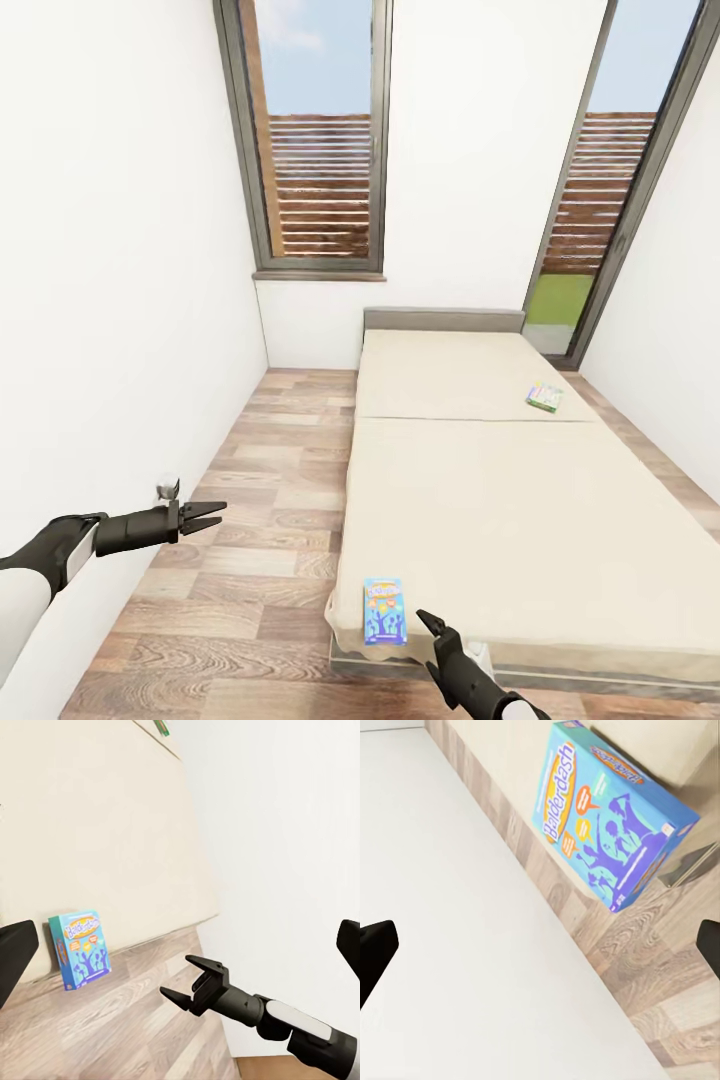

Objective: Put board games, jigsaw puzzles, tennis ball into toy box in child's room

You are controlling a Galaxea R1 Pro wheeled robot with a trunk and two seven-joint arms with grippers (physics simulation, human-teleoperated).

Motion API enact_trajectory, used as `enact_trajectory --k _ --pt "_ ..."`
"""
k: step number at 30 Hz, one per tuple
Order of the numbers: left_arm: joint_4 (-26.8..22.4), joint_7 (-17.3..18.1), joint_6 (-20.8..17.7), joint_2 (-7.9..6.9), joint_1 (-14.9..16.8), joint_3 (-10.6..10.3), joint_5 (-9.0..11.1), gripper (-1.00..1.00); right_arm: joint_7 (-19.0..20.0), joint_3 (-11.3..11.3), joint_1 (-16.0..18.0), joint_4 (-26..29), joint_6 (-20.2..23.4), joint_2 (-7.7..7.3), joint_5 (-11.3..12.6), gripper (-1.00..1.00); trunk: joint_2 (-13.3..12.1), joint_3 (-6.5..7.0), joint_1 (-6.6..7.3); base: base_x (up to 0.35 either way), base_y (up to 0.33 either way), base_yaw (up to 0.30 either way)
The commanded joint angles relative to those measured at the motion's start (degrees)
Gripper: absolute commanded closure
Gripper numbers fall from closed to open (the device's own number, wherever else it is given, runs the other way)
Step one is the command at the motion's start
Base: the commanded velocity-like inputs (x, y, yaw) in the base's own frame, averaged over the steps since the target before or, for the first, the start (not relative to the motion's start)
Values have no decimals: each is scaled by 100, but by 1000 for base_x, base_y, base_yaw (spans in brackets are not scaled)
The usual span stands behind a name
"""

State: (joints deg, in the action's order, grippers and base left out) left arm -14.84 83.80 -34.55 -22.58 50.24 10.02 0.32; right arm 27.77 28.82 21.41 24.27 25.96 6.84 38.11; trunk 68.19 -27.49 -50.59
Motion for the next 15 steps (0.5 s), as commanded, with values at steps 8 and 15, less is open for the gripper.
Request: enact_trajectory --k 8,15 --pt "0 29 -60 -1 4 7 3 -100 0 29 4 3 49 17 19 -100 326 -150 -176 0 0 0" --pt "2 29 -60 -5 4 7 3 -100 0 20 4 4 43 34 13 -100 607 -276 -330 0 0 0"
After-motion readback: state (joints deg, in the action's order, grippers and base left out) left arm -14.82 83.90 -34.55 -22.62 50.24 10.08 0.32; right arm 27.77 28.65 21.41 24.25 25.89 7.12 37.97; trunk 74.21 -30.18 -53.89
